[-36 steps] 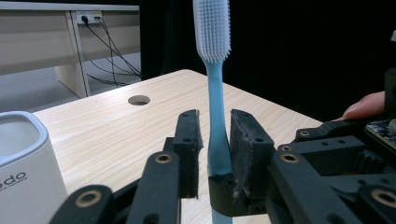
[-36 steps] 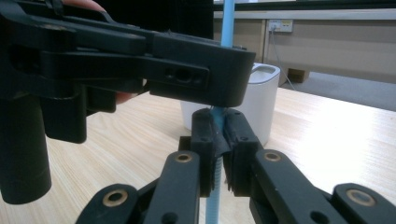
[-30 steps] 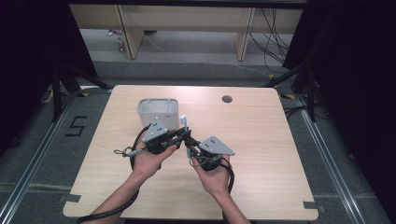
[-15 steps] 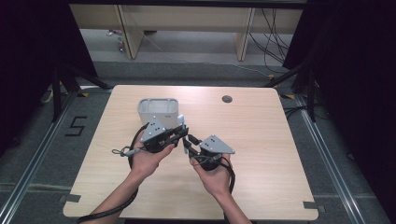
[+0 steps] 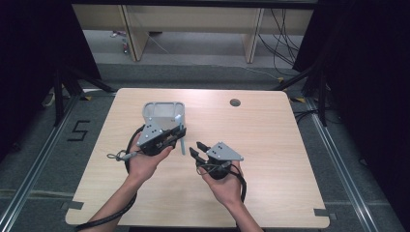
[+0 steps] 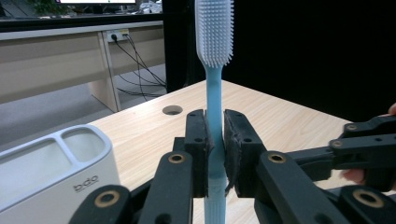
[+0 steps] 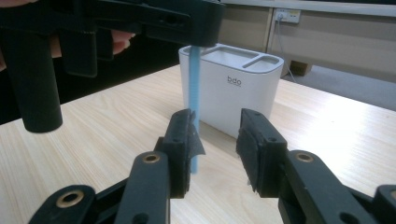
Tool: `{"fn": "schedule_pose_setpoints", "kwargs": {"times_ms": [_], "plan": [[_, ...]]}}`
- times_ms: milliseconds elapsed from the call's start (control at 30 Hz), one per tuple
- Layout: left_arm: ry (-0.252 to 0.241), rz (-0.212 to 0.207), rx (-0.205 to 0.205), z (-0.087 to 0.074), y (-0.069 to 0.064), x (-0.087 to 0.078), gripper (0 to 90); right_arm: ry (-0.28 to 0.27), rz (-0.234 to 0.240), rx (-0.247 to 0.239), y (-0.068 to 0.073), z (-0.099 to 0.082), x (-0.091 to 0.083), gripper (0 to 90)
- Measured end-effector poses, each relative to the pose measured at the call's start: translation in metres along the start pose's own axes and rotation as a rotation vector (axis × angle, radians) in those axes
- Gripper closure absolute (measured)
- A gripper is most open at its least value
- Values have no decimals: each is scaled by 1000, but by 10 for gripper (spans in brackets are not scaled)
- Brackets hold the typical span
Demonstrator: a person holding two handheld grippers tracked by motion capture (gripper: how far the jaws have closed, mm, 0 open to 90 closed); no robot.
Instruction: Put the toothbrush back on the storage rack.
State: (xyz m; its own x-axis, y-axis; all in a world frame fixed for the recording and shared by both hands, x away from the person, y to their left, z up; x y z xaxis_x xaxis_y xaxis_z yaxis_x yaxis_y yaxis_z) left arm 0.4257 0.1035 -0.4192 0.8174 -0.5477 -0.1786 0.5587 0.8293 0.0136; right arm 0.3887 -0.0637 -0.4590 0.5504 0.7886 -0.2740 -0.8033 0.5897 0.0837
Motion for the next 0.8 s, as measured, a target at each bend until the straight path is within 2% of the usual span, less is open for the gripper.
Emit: {"fn": "schedule_pose_setpoints", "kwargs": {"times_ms": [133,233,267,300,433,500,533,600,667,800], "plan": [[0,16,10,0,6,-2,800,0,-8,-14,-4,-2,-4,644],[-7,34,8,0,13,-5,800,2,-11,-7,-6,-4,-7,637],[-7,34,8,0,13,-5,800,13,-27,-3,-7,-5,-10,634],[-8,40,4,1,17,-6,800,7,-20,-7,-8,-5,-10,632],[-10,48,6,1,21,-8,800,16,-45,10,-12,-7,-16,632],[-12,59,5,2,25,-11,800,11,-60,-1,-15,-7,-17,631],[-14,60,5,2,26,-11,800,17,-47,18,-15,-8,-19,631],[-14,65,4,2,28,-12,800,21,-52,14,-16,-8,-19,630],[-16,71,5,3,30,-13,800,24,-63,-10,-19,-10,-22,630],[-21,81,7,4,33,-14,800,18,-57,5,-19,-13,-25,629]]}}
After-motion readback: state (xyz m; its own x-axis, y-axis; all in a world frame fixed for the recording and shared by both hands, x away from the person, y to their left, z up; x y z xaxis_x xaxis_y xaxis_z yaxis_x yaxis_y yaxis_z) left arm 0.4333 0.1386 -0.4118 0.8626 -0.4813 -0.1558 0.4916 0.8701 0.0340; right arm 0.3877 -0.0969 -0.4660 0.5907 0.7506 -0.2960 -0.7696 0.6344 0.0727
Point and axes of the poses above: each handheld gripper's, and its own axes: x roughly forward along the jaws, z roughly out of its top, y roughly to its left, the point moved 4 cm from there along x, roughly forward along the jaws, and after that the axes turned 11 degrees about z, right-handed, at the moved point
